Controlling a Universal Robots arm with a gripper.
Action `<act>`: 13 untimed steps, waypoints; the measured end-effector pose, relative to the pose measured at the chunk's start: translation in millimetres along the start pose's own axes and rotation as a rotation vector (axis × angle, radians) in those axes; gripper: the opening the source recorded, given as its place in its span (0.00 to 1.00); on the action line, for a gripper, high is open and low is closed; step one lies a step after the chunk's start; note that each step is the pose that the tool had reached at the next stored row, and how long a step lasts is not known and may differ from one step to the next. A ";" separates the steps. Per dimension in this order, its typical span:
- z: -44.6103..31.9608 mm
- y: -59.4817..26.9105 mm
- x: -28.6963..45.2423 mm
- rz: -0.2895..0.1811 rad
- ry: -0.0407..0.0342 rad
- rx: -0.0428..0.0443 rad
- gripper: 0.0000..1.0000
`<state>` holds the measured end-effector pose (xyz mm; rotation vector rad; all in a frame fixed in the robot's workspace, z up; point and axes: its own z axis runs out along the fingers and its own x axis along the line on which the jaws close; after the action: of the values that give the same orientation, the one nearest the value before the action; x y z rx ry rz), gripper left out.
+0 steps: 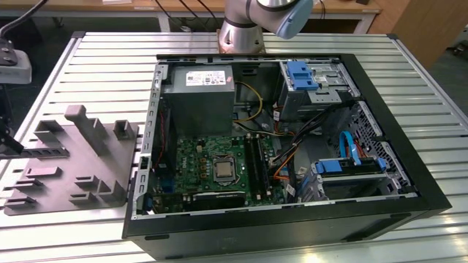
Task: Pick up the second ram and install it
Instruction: 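Pick up the second ram and move it above second insertion slot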
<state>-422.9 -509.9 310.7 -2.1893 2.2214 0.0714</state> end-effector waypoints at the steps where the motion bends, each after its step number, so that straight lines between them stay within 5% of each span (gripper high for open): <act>1: -3.7 0.1 -0.2 0.000 0.0000 0.0001 0.11; 13: -46.6 0.8 -2.2 0.000 -0.0004 0.0035 0.11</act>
<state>-422.9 -509.9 357.4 -2.1876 2.2194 0.0679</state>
